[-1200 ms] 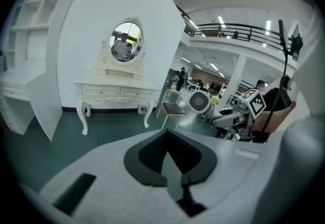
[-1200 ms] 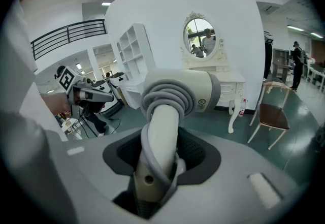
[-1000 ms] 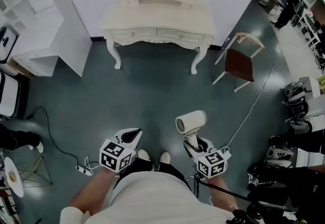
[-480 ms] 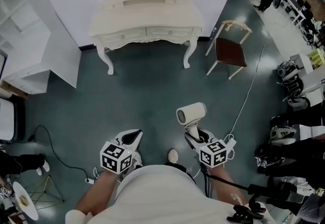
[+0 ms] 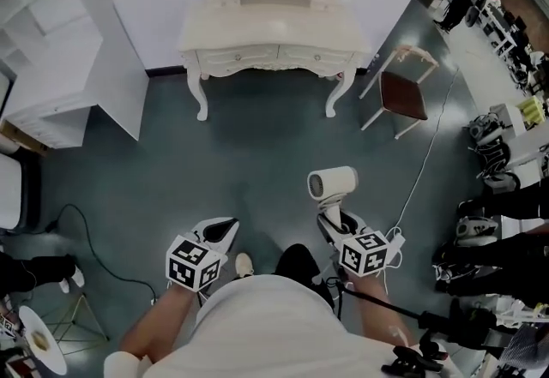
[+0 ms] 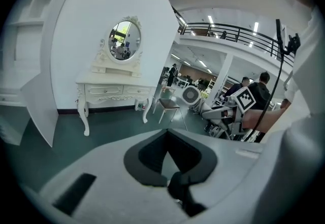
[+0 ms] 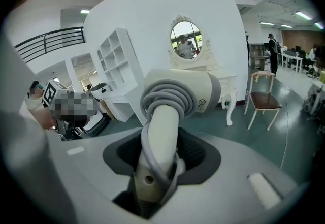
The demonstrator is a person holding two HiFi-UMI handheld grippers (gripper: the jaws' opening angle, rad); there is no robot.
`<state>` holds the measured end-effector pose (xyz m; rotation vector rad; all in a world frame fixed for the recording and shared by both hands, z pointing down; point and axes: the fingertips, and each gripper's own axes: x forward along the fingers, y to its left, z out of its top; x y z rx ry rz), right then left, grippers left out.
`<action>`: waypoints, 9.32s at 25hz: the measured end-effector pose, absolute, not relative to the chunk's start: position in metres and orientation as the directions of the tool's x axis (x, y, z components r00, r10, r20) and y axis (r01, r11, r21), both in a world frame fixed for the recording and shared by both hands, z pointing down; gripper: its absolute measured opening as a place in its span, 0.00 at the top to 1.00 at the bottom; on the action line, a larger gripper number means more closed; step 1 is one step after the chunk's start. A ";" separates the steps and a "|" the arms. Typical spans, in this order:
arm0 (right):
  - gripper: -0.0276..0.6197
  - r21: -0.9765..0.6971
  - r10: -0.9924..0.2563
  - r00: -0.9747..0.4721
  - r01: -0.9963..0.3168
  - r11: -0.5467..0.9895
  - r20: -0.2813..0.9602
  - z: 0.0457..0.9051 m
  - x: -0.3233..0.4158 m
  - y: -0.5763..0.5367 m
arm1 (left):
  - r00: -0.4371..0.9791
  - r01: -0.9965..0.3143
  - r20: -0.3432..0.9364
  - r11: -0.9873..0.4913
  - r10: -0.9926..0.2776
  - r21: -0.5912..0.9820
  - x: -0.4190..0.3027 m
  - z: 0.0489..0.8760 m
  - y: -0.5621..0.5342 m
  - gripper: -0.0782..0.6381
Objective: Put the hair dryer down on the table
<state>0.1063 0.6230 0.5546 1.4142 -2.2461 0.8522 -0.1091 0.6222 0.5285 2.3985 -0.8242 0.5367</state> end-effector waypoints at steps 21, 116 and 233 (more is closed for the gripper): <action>0.69 -0.276 -0.665 -0.495 -0.868 0.414 0.560 0.545 0.115 0.362 | 0.689 -0.705 0.521 -0.632 -0.504 0.321 -0.085 0.503 0.379 0.89; 0.66 -0.079 -0.632 -0.255 -0.953 0.293 0.732 0.643 0.125 -0.479 | 0.539 -0.835 0.594 -0.472 -0.597 0.283 -0.112 0.494 -0.304 0.89; 0.96 -0.034 -0.691 -0.282 -0.936 0.349 0.666 0.570 0.023 -0.156 | 0.742 -0.636 0.516 -0.691 -0.427 0.342 -0.180 0.510 -0.111 0.89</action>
